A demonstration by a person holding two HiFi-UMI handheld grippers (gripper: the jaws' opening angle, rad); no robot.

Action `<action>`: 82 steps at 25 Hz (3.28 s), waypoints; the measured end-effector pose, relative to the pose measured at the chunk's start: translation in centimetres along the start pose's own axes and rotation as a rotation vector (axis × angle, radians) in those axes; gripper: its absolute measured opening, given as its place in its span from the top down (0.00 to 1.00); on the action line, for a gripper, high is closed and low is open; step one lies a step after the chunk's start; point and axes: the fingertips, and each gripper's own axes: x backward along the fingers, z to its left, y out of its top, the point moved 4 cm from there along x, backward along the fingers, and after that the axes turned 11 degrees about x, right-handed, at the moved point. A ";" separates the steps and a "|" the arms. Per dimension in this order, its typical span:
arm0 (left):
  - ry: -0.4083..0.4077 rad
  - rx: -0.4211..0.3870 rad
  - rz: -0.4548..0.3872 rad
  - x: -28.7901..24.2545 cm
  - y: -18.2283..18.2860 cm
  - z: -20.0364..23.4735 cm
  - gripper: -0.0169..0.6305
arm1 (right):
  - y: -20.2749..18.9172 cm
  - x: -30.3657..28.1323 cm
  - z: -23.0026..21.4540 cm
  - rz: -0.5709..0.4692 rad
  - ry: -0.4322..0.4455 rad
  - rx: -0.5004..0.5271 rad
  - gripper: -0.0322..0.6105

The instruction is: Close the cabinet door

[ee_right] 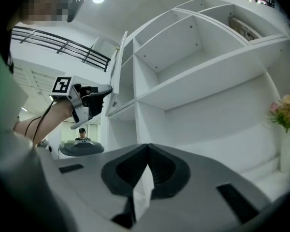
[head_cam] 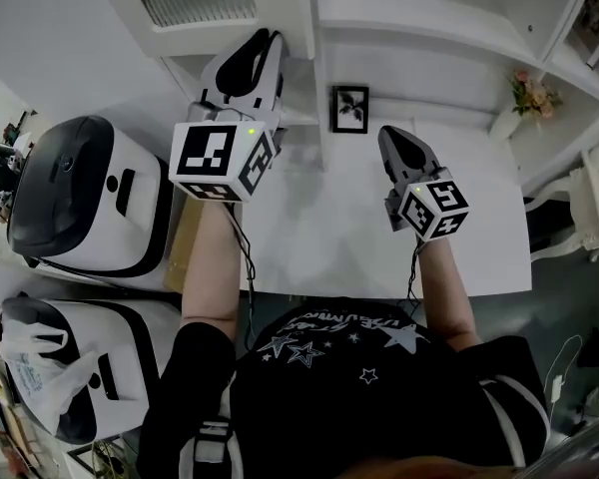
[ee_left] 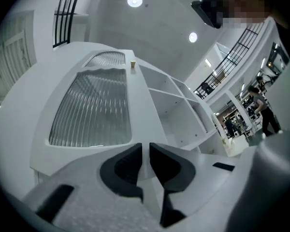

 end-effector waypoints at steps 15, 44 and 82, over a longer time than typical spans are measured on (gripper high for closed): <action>0.097 -0.054 0.032 -4.4 -1.6 1.7 0.94 | -1.1 -1.0 -3.7 -0.004 -0.022 -0.016 0.94; 0.248 0.064 0.049 1.4 -4.5 -2.3 0.88 | -1.3 6.3 -5.4 0.074 0.034 0.000 0.94; 0.001 0.289 0.578 38.6 -15.7 -35.6 0.96 | -3.1 47.0 14.6 0.303 -0.128 0.001 0.94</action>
